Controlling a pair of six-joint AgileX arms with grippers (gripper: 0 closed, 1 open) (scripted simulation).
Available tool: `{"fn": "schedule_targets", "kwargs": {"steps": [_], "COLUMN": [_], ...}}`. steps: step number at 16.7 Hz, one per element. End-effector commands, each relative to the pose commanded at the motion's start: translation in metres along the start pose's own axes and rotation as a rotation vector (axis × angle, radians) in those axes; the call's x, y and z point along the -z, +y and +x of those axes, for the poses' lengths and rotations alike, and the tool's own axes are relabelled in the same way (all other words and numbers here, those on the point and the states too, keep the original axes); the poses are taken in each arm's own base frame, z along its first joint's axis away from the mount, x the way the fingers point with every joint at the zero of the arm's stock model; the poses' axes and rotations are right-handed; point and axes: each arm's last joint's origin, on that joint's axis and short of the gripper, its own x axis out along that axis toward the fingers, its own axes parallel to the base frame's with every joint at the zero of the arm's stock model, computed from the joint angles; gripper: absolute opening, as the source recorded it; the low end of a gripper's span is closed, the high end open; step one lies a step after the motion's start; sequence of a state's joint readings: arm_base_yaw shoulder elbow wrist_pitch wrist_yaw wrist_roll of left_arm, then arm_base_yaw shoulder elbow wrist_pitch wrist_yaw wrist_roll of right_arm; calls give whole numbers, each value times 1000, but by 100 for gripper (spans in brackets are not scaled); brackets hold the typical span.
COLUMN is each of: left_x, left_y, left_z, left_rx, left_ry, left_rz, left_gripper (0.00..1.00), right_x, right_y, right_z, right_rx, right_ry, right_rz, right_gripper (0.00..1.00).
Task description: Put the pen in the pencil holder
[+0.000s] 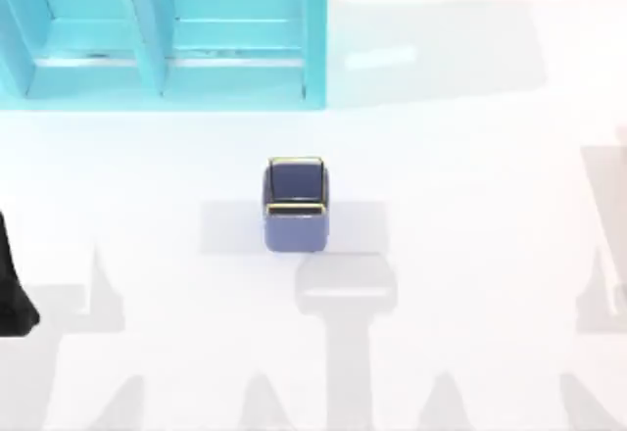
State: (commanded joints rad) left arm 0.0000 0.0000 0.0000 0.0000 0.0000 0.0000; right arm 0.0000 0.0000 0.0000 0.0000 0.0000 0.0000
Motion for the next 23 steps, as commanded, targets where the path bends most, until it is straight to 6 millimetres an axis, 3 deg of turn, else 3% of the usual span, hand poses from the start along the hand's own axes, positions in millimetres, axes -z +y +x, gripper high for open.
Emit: {"fn": "schedule_targets", "kwargs": {"steps": [6, 11, 16, 20, 23], "left_x": [-6, -19, -18, 11, 39], "left_y": [5, 24, 70, 120, 151], "left_z": [5, 29, 78, 108, 116], "left_rx": [1, -9, -65, -125, -170], "left_ry": [66, 271, 493, 627, 690], "left_rz": [-67, -291, -648, -973, -1197], "left_gripper": [100, 100, 100, 100, 100], "right_x": [0, 0, 0, 0, 0], "right_y": [0, 0, 0, 0, 0], "right_z": [0, 0, 0, 0, 0], "right_rx": [0, 0, 0, 0, 0], "right_ry": [0, 0, 0, 0, 0], "right_rz": [0, 0, 0, 0, 0], "right_gripper": [100, 100, 100, 100, 100]}}
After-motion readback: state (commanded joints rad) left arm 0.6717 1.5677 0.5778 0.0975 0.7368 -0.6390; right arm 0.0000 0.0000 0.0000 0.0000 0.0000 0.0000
